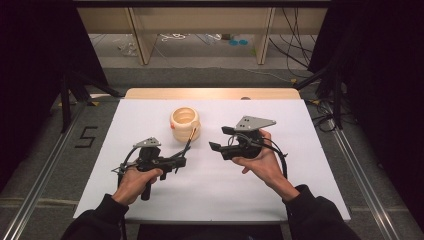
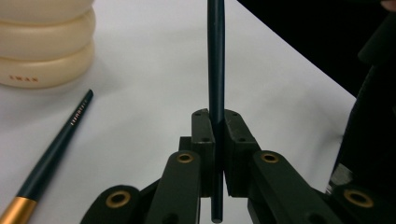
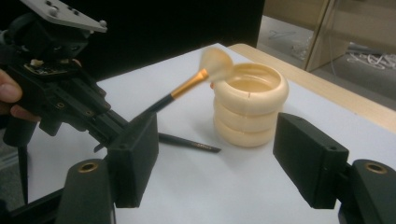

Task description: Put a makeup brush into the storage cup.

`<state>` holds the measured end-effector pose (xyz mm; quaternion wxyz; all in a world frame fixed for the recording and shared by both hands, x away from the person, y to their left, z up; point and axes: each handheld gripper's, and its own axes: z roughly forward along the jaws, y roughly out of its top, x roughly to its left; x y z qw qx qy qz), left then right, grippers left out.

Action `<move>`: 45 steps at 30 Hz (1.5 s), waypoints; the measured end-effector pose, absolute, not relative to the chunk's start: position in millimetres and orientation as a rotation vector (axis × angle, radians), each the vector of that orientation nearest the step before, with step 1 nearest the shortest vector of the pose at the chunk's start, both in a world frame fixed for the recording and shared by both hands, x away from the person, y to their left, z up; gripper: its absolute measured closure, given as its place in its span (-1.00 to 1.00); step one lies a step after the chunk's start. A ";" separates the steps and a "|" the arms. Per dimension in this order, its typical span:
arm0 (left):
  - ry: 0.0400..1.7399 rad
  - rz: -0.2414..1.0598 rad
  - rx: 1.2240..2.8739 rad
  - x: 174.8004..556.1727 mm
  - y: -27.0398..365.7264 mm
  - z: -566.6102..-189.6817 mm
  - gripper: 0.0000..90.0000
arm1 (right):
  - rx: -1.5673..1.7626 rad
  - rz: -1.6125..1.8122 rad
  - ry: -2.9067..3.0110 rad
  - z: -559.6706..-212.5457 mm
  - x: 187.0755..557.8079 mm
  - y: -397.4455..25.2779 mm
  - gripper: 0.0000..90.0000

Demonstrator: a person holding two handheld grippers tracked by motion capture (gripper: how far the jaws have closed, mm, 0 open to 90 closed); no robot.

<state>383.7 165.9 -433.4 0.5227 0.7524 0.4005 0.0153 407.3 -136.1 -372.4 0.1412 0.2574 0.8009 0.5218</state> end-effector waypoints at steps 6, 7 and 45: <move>0.966 0.126 1.722 381.8 165.6 -430.6 0.87 | 0.829 1.650 2.283 -379.2 412.3 -135.8 -0.30; 0.970 0.131 1.719 381.3 165.5 -430.2 0.87 | 0.835 1.671 2.280 -379.9 412.7 -135.1 -0.30; 0.901 0.213 1.629 367.6 149.9 -426.8 0.87 | 1.026 2.050 2.278 -394.6 429.3 -83.2 0.19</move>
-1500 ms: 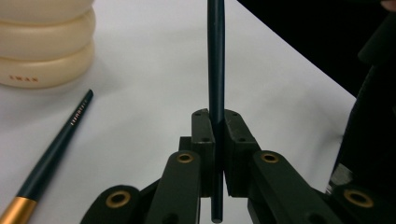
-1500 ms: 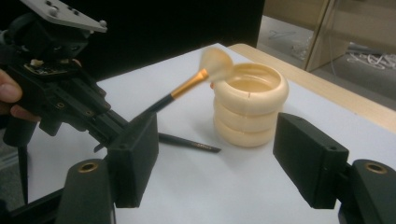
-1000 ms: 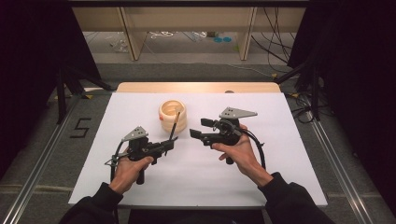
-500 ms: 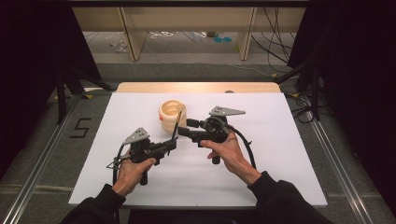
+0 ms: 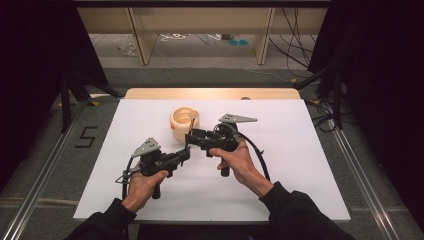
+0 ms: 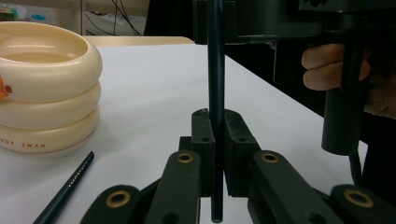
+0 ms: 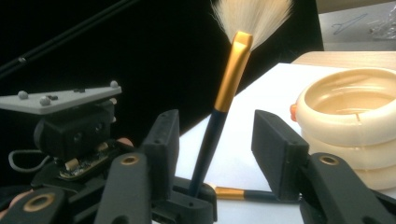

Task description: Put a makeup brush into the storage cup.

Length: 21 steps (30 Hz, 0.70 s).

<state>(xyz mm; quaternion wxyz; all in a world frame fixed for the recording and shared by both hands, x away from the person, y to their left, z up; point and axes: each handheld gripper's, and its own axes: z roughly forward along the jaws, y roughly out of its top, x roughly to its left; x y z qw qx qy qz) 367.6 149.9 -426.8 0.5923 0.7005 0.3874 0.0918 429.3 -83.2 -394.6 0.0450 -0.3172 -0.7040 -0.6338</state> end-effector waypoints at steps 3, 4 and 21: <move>0.902 0.216 1.625 367.5 149.6 -427.1 0.87 | -0.969 -1.938 -2.129 -395.6 430.1 -81.1 0.26; 0.908 0.211 1.622 367.4 149.3 -427.2 0.87 | -0.971 -1.936 -2.123 -395.8 430.1 -80.6 0.29; 0.924 0.228 1.579 367.0 149.1 -427.6 0.87 | -0.998 -1.952 -2.023 -396.1 429.1 -73.4 0.57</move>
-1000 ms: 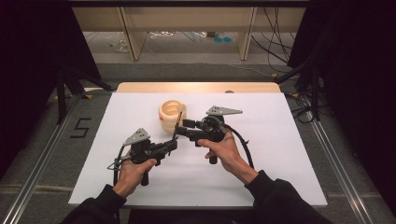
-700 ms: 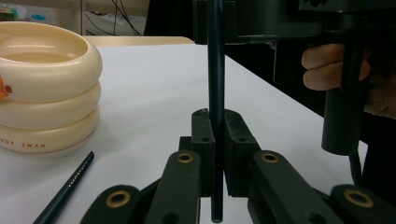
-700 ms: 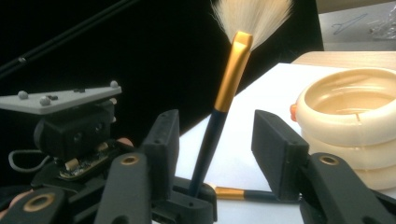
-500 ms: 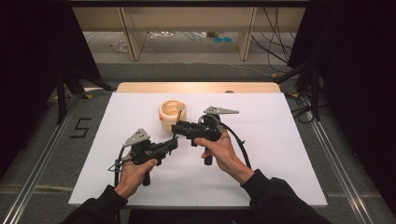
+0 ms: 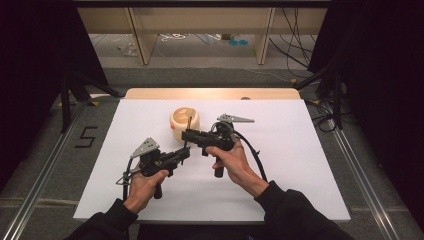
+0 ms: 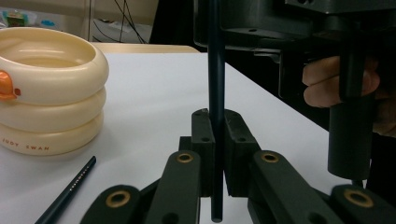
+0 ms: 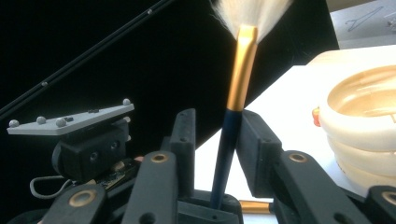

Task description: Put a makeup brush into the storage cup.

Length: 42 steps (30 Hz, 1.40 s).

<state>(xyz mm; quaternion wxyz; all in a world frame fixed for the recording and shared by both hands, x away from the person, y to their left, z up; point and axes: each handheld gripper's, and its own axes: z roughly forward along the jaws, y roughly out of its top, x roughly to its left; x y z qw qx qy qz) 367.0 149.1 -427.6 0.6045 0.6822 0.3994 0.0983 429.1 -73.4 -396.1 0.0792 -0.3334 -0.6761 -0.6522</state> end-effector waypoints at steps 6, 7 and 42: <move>0.931 0.232 1.568 366.0 148.7 -426.9 0.87 | -1.003 -1.972 -2.000 -396.5 429.7 -72.2 0.70; 0.931 0.231 1.568 366.0 148.7 -426.9 0.87 | -1.001 -1.975 -2.001 -396.5 429.6 -72.1 0.72; 0.887 0.236 1.628 369.1 149.1 -427.1 0.37 | -0.742 -1.961 -2.313 -394.9 421.7 -70.1 0.85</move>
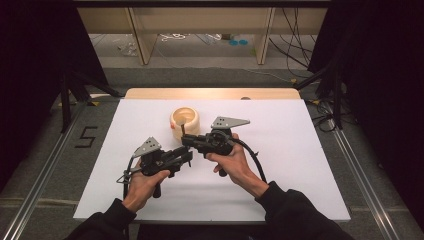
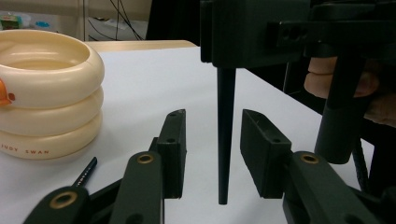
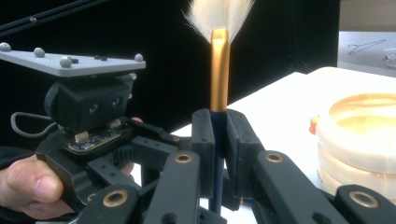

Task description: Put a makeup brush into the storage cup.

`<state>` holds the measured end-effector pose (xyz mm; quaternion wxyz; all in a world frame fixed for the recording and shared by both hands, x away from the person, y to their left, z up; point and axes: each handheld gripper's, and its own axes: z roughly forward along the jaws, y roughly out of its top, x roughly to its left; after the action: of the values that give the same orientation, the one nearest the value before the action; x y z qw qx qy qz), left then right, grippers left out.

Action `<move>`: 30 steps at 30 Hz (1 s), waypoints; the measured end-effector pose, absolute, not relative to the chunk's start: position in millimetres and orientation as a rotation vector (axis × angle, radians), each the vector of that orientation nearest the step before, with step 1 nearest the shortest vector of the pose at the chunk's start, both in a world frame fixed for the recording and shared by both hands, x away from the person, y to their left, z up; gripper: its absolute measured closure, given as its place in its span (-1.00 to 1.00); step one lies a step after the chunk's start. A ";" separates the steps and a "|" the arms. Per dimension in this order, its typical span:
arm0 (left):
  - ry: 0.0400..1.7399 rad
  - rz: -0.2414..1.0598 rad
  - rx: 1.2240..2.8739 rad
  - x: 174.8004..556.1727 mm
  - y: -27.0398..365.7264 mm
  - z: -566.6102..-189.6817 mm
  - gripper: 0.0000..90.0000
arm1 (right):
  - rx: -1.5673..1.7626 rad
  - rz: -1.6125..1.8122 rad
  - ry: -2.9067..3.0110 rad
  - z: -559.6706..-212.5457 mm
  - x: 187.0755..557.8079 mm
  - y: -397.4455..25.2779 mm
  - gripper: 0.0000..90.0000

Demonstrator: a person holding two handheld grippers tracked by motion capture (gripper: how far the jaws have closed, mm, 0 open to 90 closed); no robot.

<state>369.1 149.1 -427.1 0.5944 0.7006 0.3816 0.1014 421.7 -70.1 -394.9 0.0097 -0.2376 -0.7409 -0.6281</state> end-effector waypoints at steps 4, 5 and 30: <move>0.879 0.236 1.617 369.2 149.4 -426.6 0.40 | -0.728 -1.970 -2.317 -395.9 421.7 -69.1 0.85; 0.879 0.238 1.615 369.1 149.6 -426.3 0.41 | -0.727 -1.969 -2.315 -396.0 421.5 -69.0 0.85; 0.874 0.194 1.582 369.8 150.4 -425.7 0.76 | -0.720 -1.955 -2.302 -398.0 417.9 -65.1 0.85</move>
<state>369.8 150.4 -425.7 0.6148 0.6864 0.3792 0.0843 417.9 -65.1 -398.0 0.0185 -0.2320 -0.7413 -0.6295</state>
